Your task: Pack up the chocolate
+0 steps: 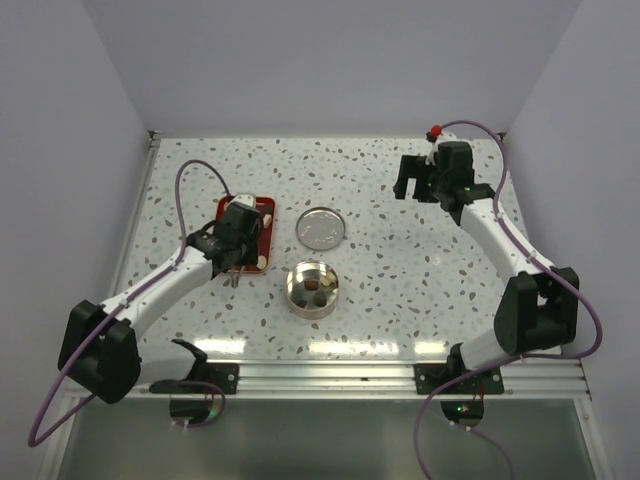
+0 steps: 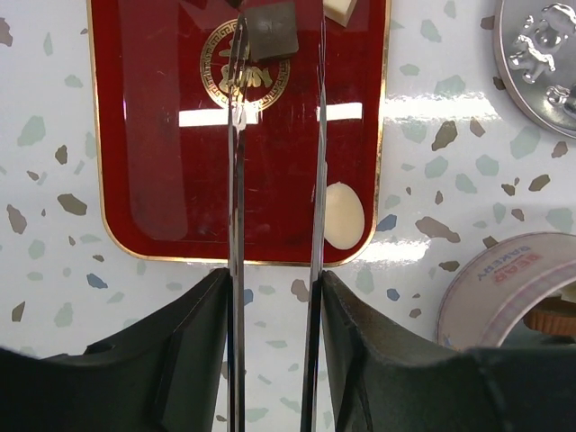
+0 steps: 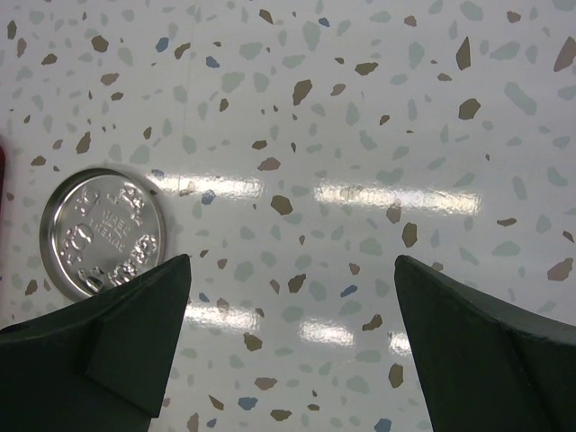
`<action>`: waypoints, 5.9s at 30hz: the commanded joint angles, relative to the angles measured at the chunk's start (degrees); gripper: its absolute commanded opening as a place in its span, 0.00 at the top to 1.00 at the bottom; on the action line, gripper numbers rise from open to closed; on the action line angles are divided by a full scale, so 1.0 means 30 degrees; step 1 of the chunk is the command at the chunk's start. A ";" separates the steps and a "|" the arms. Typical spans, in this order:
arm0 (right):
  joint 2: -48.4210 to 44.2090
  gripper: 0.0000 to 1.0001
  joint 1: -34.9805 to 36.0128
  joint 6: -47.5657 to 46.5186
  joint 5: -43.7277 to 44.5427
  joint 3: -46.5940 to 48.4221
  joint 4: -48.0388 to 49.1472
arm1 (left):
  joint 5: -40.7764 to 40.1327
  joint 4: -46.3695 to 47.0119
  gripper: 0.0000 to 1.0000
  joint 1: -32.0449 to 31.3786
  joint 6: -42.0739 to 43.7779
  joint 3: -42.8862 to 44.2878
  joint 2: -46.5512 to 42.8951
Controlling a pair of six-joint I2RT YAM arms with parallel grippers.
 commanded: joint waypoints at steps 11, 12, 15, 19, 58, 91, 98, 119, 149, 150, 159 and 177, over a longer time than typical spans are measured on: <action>0.0383 0.01 -0.0075 -0.0370 -0.0264 0.0455 -0.0059 | -0.0243 0.1610 0.51 0.0716 0.0781 -0.0167 0.0891; 0.0383 0.01 -0.0075 -0.0370 -0.0265 0.0484 -0.0087 | -0.0214 0.1697 0.51 0.0716 0.0839 -0.0137 0.0979; 0.0412 0.01 -0.0075 -0.0370 -0.0265 0.0514 -0.0117 | -0.0155 0.1960 0.51 0.0745 0.1015 -0.0108 0.1097; 0.0441 0.01 -0.0074 -0.0428 -0.0265 0.0543 -0.0175 | 0.0137 0.2401 0.51 0.0804 0.1162 -0.0108 0.1214; 0.0383 0.01 -0.0074 -0.0194 -0.0382 0.0953 -0.0498 | 0.9303 -0.1846 0.65 -0.2417 0.2745 0.0859 -0.6459; 0.0705 0.01 -0.0046 -0.0018 -0.0616 0.1334 -0.0703 | 0.8931 -0.2990 0.57 -0.4440 0.1248 0.0970 -0.7720; 0.0647 0.01 -0.0075 0.0070 -0.0909 0.1364 -0.0761 | 0.7349 -0.2200 0.57 -0.4469 0.1602 0.3318 -0.6112; 0.0148 0.01 -0.0075 -0.0253 -0.0821 0.0866 -0.0849 | 0.1192 0.0055 0.56 -0.0221 0.0283 0.1009 -0.3885; 0.0324 0.01 -0.0075 -0.0546 -0.0645 0.0748 -0.1025 | 0.0519 0.4304 0.56 -0.0221 0.1073 -0.1602 0.0100; 0.0353 0.01 -0.0075 -0.0546 -0.0616 0.0777 -0.1025 | 0.0577 0.4537 0.56 -0.0192 0.1132 -0.1544 0.0159; 0.0500 0.01 -0.0075 -0.0663 -0.0528 0.0982 -0.1172 | 0.0402 0.5096 0.55 -0.0134 0.1864 -0.0929 0.1478; 0.0822 0.01 -0.0075 -0.0575 -0.0733 0.1100 -0.1142 | 0.1571 0.3138 0.68 0.0071 0.2773 0.1239 0.0076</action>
